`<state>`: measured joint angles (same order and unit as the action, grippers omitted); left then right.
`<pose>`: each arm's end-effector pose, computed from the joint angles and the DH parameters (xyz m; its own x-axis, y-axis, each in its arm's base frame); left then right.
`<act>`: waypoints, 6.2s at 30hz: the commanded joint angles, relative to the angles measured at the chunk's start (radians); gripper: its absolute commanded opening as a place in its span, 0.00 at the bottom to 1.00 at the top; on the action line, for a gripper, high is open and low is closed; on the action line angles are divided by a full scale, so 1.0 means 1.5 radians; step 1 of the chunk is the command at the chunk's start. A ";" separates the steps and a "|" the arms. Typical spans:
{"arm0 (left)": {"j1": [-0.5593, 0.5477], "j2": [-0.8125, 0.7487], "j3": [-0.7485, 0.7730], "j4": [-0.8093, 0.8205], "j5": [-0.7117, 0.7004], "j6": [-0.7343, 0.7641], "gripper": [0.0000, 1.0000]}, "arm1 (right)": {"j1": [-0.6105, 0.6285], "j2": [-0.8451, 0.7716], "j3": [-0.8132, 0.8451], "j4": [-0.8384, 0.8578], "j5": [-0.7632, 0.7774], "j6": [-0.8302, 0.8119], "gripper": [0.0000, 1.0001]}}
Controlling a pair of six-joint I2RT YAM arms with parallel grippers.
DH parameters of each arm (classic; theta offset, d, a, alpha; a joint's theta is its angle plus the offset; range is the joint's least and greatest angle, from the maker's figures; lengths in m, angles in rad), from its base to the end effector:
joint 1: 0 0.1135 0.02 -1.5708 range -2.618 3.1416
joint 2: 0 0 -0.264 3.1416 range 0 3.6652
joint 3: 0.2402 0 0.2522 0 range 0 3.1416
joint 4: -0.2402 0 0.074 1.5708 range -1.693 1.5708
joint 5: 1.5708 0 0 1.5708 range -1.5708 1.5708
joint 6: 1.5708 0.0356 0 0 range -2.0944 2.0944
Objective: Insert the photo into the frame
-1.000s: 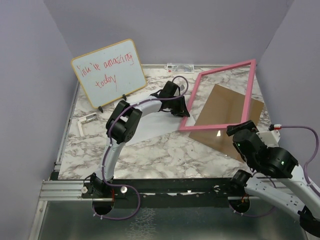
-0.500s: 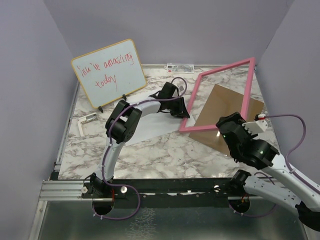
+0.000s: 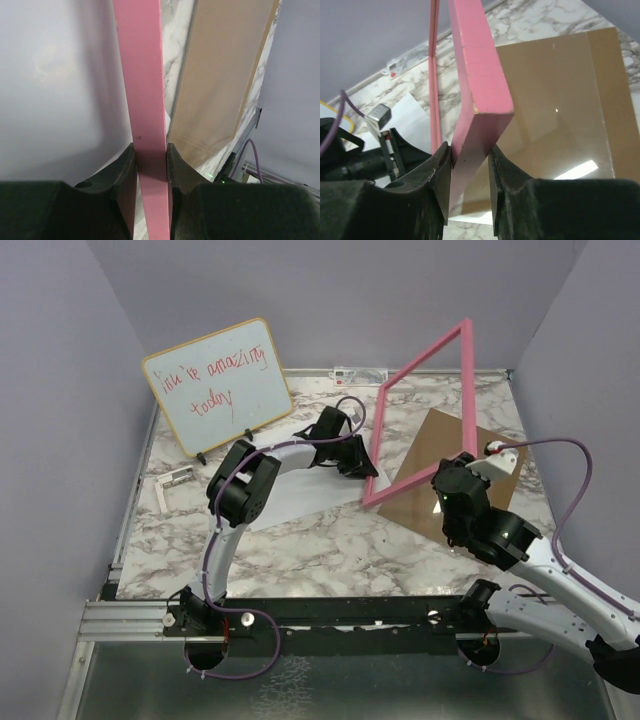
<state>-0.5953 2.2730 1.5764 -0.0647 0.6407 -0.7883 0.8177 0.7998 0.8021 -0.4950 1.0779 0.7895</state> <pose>0.3947 -0.2930 0.1332 -0.9756 -0.0259 -0.2180 0.1645 0.5712 -0.8041 0.1329 0.0959 0.3204 -0.0960 0.3888 -0.9163 0.3604 0.8717 0.3321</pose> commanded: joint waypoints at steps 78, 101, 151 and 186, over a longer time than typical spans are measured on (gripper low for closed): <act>0.207 -0.325 0.186 -0.313 -0.361 0.104 0.54 | 0.281 0.578 0.487 -0.051 -0.145 -0.422 0.06; 0.232 -0.308 0.229 -0.419 -0.238 0.258 0.00 | 0.234 0.307 0.307 0.173 -0.373 -0.392 0.91; 0.341 -0.634 -0.527 -0.154 -0.309 0.221 0.35 | -0.288 0.617 0.269 0.070 -0.721 -0.122 0.68; 0.376 -0.451 -0.409 -0.090 -0.602 0.215 0.54 | -0.289 0.606 0.270 0.064 -0.814 -0.163 0.67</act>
<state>-0.0402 1.5433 0.9138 -0.2840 -0.0647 -0.4442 0.3904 1.7157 1.2068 -0.4026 -0.1017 0.5583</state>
